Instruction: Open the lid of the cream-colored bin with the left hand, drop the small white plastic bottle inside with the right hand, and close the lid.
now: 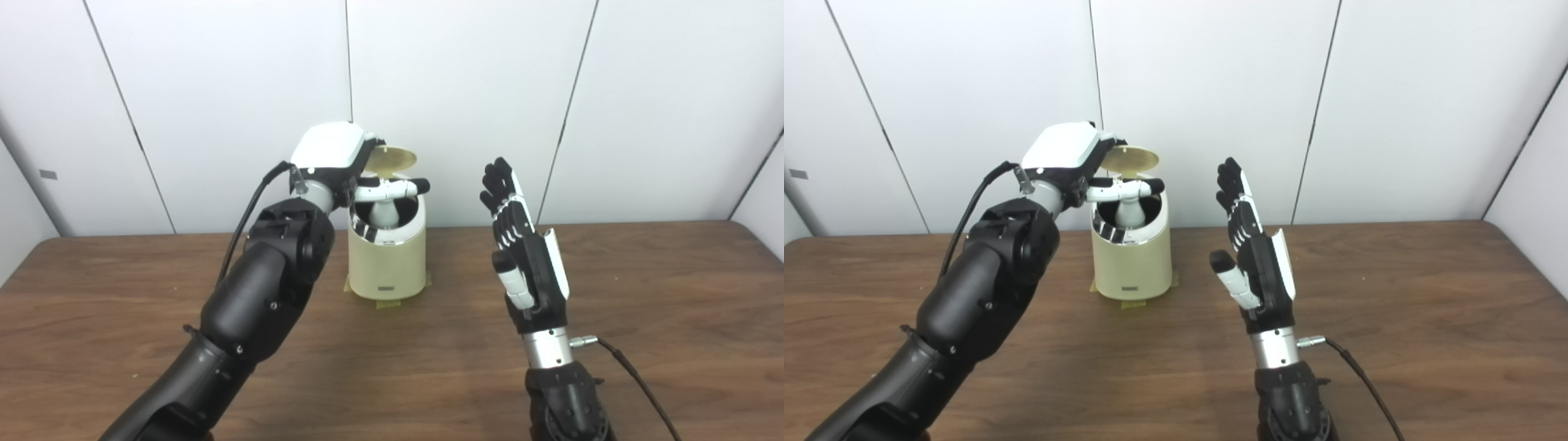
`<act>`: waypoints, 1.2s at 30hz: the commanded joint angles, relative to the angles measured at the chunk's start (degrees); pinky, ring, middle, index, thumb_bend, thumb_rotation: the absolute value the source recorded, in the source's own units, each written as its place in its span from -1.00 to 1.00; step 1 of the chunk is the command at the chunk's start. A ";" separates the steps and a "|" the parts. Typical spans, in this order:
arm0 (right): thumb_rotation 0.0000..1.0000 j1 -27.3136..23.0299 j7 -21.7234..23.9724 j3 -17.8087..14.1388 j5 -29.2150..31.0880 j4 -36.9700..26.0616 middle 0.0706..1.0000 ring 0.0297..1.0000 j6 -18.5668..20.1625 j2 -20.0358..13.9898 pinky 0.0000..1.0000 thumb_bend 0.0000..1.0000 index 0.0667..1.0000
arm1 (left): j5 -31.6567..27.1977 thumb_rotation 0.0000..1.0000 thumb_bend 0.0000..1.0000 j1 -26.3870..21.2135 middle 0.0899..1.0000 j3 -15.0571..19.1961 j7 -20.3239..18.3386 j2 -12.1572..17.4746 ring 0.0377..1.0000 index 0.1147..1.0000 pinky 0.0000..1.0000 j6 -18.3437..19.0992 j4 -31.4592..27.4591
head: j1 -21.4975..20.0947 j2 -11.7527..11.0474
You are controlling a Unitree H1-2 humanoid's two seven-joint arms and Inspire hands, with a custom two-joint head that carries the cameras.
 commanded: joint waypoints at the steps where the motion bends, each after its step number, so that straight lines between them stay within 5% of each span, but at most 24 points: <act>1: 0.74 -2.62 -0.58 -0.41 -0.12 -1.07 0.93 0.94 -2.43 0.47 0.90 0.34 0.93 | 1.61 1.00 0.81 -2.11 0.81 0.10 1.13 1.01 1.00 0.72 1.00 -0.88 -1.79 | -0.08 0.05; 15: 0.73 -2.44 -0.99 -0.40 -0.08 -1.43 0.92 0.93 -1.52 0.63 0.90 0.35 0.92 | 6.41 0.97 0.84 6.33 0.78 -0.60 0.22 2.24 0.96 0.70 1.00 -1.80 -11.72 | -0.20 0.73; 27: 0.71 -2.14 -0.82 -0.14 0.32 -1.76 0.91 0.93 -0.95 1.01 0.90 0.38 0.89 | 13.82 0.89 0.85 11.82 0.75 -0.49 2.59 1.42 1.00 0.68 1.00 -4.42 -13.72 | -0.49 1.23; 36: 0.71 -2.03 -0.86 -0.13 0.24 -2.89 0.89 0.91 0.22 1.53 0.89 0.34 0.89 | 17.43 0.83 0.80 14.44 0.78 -0.57 0.86 0.64 1.00 0.69 1.00 -6.34 -14.09 | -0.61 1.53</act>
